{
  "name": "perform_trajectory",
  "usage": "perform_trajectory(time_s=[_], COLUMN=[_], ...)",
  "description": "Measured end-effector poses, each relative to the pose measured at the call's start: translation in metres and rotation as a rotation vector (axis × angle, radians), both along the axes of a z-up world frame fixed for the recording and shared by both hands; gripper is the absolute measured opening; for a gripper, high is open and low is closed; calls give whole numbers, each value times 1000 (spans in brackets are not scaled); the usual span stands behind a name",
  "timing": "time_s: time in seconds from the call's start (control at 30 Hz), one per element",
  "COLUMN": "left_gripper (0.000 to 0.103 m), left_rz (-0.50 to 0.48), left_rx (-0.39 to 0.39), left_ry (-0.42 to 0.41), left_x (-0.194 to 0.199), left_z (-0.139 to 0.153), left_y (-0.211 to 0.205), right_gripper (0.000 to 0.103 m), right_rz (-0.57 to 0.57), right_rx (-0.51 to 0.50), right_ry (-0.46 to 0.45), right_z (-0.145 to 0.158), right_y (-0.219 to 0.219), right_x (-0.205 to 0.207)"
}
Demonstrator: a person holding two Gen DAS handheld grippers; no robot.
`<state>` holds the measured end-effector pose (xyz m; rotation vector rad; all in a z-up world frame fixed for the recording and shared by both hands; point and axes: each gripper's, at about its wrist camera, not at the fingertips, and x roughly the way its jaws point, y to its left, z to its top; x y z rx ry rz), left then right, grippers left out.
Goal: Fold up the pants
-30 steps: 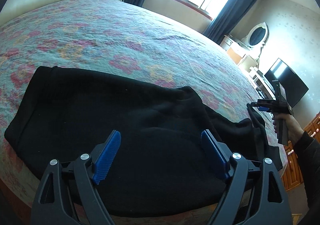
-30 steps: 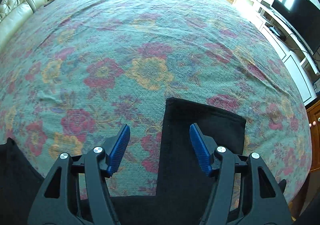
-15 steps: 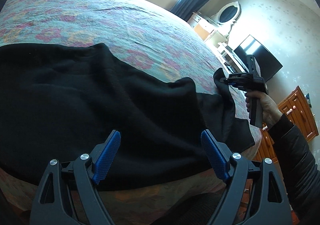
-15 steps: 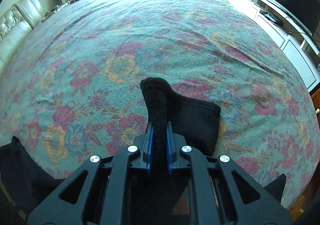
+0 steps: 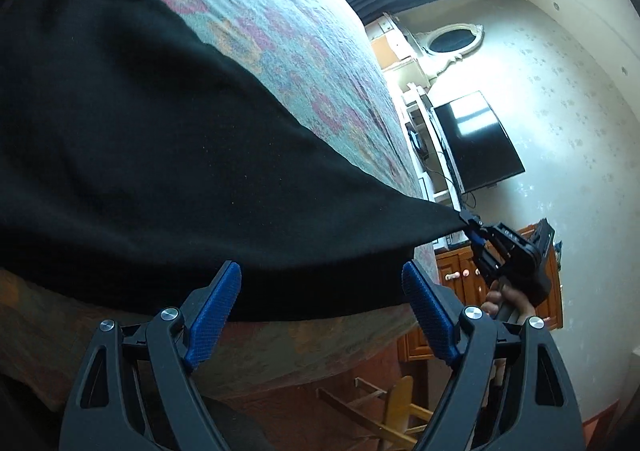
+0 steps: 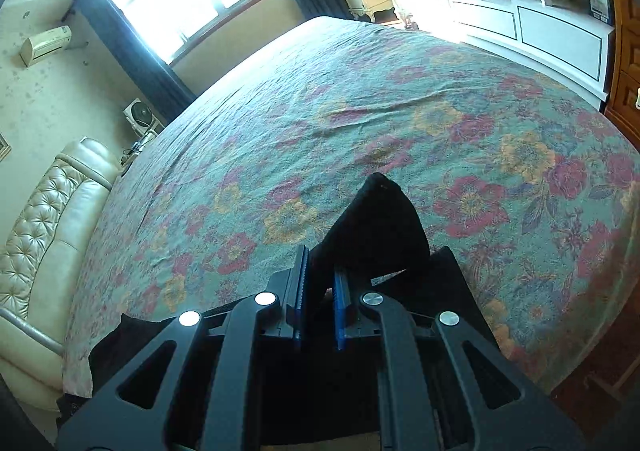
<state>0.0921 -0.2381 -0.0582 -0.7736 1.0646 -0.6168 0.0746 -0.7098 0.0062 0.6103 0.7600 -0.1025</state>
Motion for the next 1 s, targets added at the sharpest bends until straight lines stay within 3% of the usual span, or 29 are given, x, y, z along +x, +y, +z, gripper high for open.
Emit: perform_trajectory(time_s=[0.1, 0.23, 0.37, 0.53, 0.63, 0.67, 0.7, 0.73, 0.8, 0.9, 1.0], left_gripper=[82, 81, 82, 81, 81, 77, 63, 55, 25, 22, 22], left_rz=[80, 166, 185, 265, 280, 286, 293, 294, 310, 322, 308], left_rx=[-8, -73, -66, -87, -78, -71, -50, -4, 38, 9, 35], left_ry=[33, 100, 82, 154, 147, 143, 144, 155, 177, 168, 93], left_x=[0, -12, -14, 3, 8, 9, 8, 9, 10, 9, 3], left_z=[-8, -8, -7, -27, -24, -23, -22, -21, -22, -19, -6], left_y=[-2, 5, 3, 5, 4, 4, 4, 3, 7, 12, 11], right_gripper=[11, 11, 11, 11, 11, 11, 11, 11, 11, 11, 11], right_rz=[9, 9, 7, -6, -9, -11, -12, -14, -14, -3, 29], right_rx=[2, 29, 64, 97, 108, 111, 122, 131, 137, 147, 130], right_ry=[-21, -62, -93, -121, -116, -110, -106, -104, -113, -167, -264], right_z=[0, 4, 6, 7, 3, 0, -3, -6, -7, 0, 11], right_y=[0, -3, -8, -14, -18, -19, -21, -22, -23, -23, -20], right_x=[-7, -16, -25, -38, -41, -41, -38, -36, -31, -27, -39])
